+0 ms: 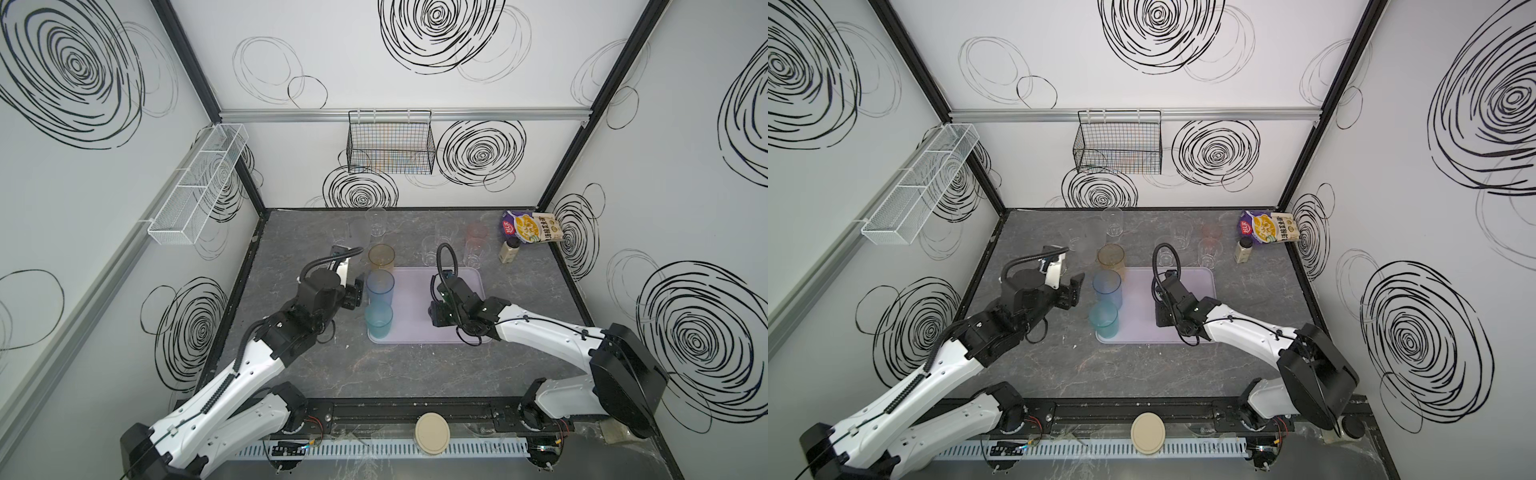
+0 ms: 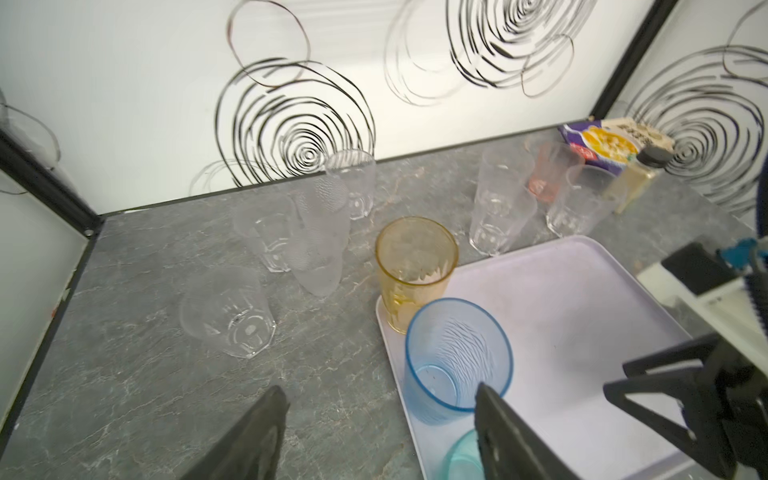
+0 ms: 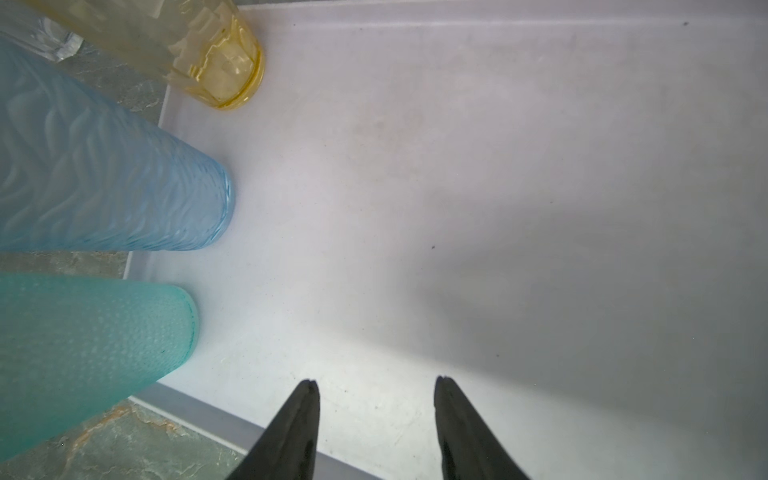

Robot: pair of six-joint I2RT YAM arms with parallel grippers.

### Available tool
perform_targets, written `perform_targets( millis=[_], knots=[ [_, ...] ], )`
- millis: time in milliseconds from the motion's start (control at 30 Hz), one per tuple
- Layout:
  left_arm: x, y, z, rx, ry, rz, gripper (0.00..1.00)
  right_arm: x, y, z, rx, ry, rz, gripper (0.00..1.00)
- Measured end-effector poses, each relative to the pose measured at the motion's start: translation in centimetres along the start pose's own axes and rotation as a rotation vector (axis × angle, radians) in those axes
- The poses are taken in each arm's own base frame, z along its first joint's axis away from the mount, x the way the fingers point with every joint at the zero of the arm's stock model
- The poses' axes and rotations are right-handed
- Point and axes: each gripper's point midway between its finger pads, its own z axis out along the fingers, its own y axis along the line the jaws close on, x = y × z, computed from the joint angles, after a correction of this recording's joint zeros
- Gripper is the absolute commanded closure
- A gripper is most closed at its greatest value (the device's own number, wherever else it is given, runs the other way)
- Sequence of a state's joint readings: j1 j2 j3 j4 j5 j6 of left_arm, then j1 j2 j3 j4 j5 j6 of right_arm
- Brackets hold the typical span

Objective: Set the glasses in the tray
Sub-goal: 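Lower the teal glass onto the tray, open the left gripper and withdraw, then move the left gripper toward the far glasses while the right gripper hovers over the tray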

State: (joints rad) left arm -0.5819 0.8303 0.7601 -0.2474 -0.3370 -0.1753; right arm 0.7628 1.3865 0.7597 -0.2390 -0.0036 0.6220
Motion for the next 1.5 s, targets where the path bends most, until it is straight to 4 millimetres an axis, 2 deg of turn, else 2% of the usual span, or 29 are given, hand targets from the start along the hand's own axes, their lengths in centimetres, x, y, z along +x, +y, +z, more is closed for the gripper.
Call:
perform_targets(
  millis=[100,233,433,567,900,1500],
  knots=[
    [0.5,1.9,0.0,-0.048,-0.046,-0.056,0.13,0.1,0.6,0.4,-0.004,0.007,-0.004,0.50],
    [2.2,3.6,0.5,-0.081,-0.057,-0.132,0.14,-0.3,1.3,0.9,-0.007,0.009,-0.009,0.50],
    [5.1,4.4,0.9,-0.082,-0.050,-0.232,0.15,-1.6,2.2,1.3,-0.013,-0.004,-0.008,0.50],
    [6.3,4.5,1.1,-0.086,-0.035,-0.250,0.15,-2.2,2.6,1.7,-0.012,-0.010,-0.007,0.50],
    [6.0,4.5,1.2,-0.080,-0.054,-0.272,0.15,-3.4,3.4,1.9,-0.025,-0.032,-0.004,0.49],
    [6.1,4.3,1.2,-0.076,-0.053,-0.269,0.13,-3.2,3.3,2.6,-0.016,-0.016,0.000,0.49]
  ],
)
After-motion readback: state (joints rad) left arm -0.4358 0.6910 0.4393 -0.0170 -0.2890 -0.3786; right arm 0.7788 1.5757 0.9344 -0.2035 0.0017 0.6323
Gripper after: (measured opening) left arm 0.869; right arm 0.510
